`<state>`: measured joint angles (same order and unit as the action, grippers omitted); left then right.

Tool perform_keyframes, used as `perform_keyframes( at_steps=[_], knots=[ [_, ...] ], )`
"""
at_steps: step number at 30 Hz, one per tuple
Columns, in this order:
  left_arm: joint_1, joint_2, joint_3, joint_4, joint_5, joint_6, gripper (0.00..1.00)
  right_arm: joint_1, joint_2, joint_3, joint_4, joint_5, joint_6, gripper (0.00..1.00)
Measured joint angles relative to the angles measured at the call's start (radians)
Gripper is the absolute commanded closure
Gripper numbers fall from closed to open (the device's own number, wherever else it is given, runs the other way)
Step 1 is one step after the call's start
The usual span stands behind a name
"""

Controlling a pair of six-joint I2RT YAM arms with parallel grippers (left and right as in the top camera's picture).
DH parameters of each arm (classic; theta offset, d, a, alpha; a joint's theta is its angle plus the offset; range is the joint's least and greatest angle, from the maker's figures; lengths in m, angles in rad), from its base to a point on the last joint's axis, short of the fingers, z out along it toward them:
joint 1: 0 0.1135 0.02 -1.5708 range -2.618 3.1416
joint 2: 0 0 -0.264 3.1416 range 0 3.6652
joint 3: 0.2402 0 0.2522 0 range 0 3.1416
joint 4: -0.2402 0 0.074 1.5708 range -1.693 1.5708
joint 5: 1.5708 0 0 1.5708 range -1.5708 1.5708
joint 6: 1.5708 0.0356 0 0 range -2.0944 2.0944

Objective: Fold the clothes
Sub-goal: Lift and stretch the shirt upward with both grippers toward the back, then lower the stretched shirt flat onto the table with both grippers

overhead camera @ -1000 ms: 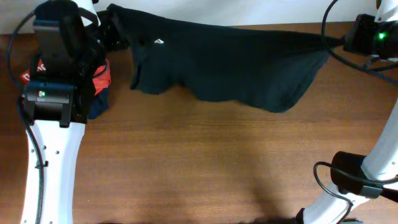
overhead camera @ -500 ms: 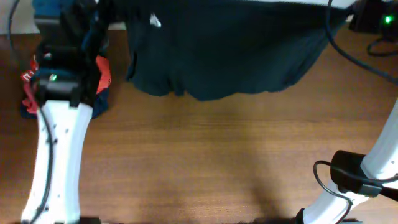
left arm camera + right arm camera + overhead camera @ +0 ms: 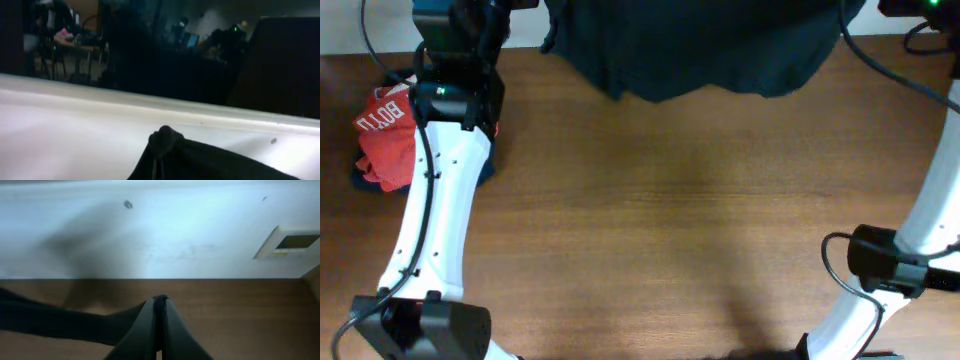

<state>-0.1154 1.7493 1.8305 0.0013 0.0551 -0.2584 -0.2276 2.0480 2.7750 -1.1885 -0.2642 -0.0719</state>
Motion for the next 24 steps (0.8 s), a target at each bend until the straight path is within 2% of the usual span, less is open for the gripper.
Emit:
perform_keyframes(
  at_steps=[4,10,17,24],
  knots=[
    [0.001,0.011,0.000,-0.029,0.001,0.012,0.99,0.000,0.072,-0.009,-0.021,-0.015,-0.005,0.96],
    [0.004,0.018,0.003,-0.408,-0.003,0.012,0.99,0.000,0.100,-0.017,-0.182,-0.026,-0.008,0.96],
    [0.006,0.023,0.000,-0.803,-0.007,0.012,0.99,0.000,0.100,-0.017,-0.490,-0.025,-0.009,0.96],
    [0.014,0.024,0.000,-1.028,-0.007,0.013,0.99,0.000,0.100,-0.120,-0.504,-0.025,-0.014,0.96]
  ],
)
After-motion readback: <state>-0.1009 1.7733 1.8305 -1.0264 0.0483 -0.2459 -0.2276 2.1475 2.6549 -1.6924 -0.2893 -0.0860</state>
